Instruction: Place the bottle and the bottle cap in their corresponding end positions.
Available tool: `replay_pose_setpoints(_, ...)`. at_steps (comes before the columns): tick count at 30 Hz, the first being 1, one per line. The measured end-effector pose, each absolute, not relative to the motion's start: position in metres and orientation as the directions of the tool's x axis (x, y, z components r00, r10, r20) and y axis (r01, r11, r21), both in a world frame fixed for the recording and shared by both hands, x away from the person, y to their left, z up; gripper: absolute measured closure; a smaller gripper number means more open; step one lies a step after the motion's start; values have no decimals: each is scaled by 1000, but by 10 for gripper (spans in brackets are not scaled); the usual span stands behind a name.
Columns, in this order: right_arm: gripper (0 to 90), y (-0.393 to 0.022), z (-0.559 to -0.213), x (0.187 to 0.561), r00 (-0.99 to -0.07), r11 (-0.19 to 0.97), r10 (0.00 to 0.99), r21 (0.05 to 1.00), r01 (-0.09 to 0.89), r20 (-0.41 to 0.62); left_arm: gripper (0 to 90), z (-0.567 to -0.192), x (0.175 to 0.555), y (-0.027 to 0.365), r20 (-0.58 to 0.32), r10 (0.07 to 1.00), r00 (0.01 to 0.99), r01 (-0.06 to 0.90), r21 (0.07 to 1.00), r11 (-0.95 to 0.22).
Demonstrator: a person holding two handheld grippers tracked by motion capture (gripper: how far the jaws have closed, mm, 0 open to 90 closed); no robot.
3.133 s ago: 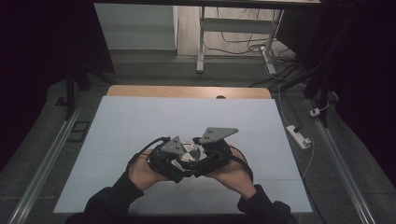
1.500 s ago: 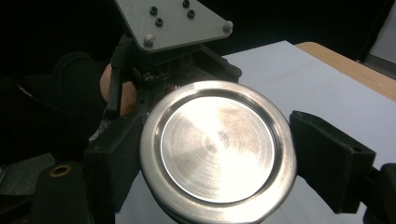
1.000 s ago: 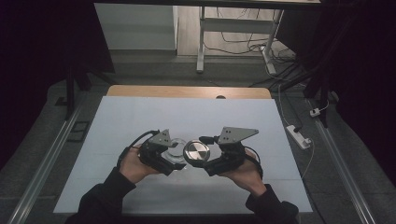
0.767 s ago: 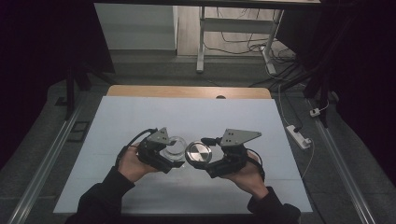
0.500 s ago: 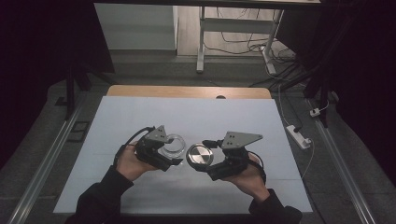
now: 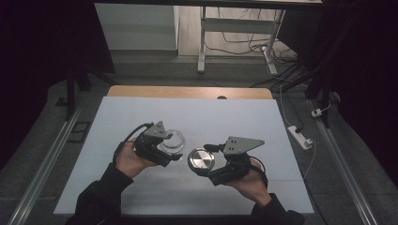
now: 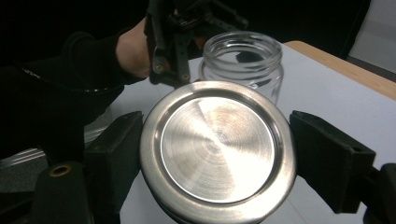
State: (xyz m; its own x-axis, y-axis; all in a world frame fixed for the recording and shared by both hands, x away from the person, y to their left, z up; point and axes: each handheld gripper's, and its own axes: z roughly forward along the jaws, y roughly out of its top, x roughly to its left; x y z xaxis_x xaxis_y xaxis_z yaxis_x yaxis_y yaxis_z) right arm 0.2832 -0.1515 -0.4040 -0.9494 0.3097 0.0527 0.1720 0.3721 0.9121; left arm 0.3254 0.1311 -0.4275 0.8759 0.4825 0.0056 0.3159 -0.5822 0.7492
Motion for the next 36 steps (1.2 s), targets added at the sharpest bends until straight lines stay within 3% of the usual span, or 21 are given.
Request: replay_pose_setpoints(36, 200, -140, -457, 275, -957, 446, 289, 881, 156, 24, 156, -439, 375, 97, 17, 500, 866, 320, 749, -580)
